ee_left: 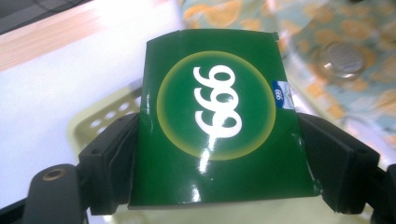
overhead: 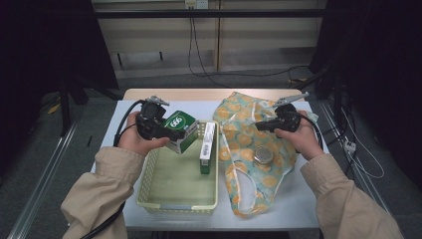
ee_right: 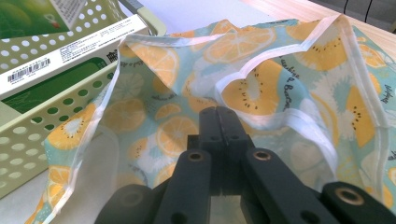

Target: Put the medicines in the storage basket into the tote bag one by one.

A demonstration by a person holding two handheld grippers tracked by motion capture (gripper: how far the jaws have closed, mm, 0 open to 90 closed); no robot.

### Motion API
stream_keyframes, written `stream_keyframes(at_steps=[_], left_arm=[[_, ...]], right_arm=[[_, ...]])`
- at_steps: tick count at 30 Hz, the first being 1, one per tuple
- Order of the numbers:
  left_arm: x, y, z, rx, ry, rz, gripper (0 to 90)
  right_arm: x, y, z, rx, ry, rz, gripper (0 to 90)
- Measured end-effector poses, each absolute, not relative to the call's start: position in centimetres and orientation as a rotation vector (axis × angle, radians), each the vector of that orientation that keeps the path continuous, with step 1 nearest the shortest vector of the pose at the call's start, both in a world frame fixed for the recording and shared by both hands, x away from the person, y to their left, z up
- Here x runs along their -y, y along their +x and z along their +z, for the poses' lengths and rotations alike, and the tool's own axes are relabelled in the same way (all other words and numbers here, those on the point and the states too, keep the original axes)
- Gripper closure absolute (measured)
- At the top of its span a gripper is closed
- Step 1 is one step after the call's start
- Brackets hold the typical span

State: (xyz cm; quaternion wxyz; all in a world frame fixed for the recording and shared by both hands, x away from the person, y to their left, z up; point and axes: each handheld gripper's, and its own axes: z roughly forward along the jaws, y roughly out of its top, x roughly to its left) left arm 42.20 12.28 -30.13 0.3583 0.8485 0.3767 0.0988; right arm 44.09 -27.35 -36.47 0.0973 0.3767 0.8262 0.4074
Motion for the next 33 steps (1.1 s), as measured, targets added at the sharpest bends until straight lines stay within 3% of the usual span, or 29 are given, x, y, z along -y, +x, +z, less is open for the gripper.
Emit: stream_keyframes(at_steps=[14, 33], left_arm=[[-5.7, 40.2, -27.9, -0.734, 2.185, 0.165, 18.1], [1.6, 39.0, -31.2, -0.533, 2.224, -0.009, 18.1]], right_arm=[[27.5, 44.0, -36.3, -2.439, 1.116, 1.212, 90.0], [27.7, 44.1, -36.4, -2.438, 1.122, 1.218, 90.0]])
